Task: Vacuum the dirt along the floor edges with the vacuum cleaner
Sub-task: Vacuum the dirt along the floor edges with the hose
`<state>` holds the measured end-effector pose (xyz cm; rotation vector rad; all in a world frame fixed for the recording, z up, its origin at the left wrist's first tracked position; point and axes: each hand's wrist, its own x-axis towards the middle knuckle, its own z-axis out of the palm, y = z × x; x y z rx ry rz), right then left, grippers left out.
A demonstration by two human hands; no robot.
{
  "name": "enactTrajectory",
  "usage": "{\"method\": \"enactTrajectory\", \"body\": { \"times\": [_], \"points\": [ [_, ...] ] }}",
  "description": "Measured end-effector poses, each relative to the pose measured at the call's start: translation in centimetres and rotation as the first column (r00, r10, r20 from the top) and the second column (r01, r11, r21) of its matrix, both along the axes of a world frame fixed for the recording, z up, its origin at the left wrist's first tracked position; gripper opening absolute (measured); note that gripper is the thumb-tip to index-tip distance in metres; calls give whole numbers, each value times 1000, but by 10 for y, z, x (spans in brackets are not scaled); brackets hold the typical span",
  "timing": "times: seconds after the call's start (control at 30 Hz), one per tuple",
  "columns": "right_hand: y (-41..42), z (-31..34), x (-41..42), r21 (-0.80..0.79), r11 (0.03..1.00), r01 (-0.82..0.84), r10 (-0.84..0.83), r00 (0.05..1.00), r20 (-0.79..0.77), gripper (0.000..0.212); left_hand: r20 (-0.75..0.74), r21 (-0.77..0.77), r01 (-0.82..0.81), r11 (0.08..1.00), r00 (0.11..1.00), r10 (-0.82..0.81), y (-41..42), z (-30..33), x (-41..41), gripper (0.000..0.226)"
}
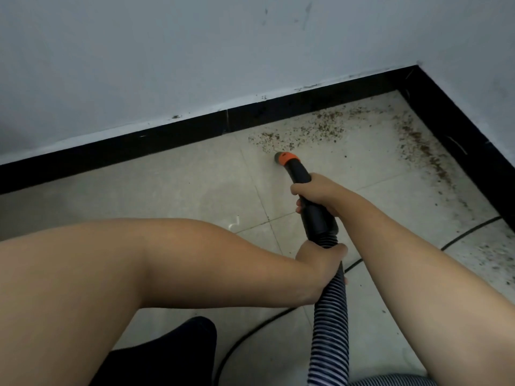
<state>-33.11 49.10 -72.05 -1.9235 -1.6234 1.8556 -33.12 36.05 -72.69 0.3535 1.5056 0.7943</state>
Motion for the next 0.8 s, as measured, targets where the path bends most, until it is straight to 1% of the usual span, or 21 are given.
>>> {"method": "enactTrajectory", "body": {
  "times": [0.13, 0.23, 0.37, 0.4, 0.47, 0.57, 0.7, 0.8],
  "points": [
    [16, 0, 12, 27, 997, 66, -66, 998, 13, 31, -17, 1, -11, 1000, 1000, 11, 12, 2, 5, 23],
    [28, -3, 28, 42, 993, 108, -110, 994, 31, 32, 33, 3, -10, 1000, 999, 10, 23, 0, 17, 22],
    [52, -6, 52, 50, 985, 163, -166, 984, 64, 31, 58, 6, 41, 999, 997, -42, 45, -2, 34, 21],
    [58, -7, 58, 55, 982, 180, -183, 981, 70, 31, 71, -2, 44, 999, 997, -43, 51, -3, 37, 19],
    [71, -7, 70, 69, 973, 219, -224, 971, 84, 32, 152, -42, 52, 998, 987, -45, 65, -2, 41, 12],
    [85, -6, 80, 83, 968, 235, -243, 964, 104, 31, 255, -88, 97, 991, 964, -71, 80, 0, 43, 13],
    [85, -2, 85, 76, 971, 228, -236, 965, 114, 30, 271, -86, 105, 991, 960, -78, 80, 1, 47, 14],
    [72, 0, 92, 57, 961, 269, -274, 956, 107, 31, 288, -87, 151, 985, 950, -120, 70, 1, 50, 15]
  ]
}}
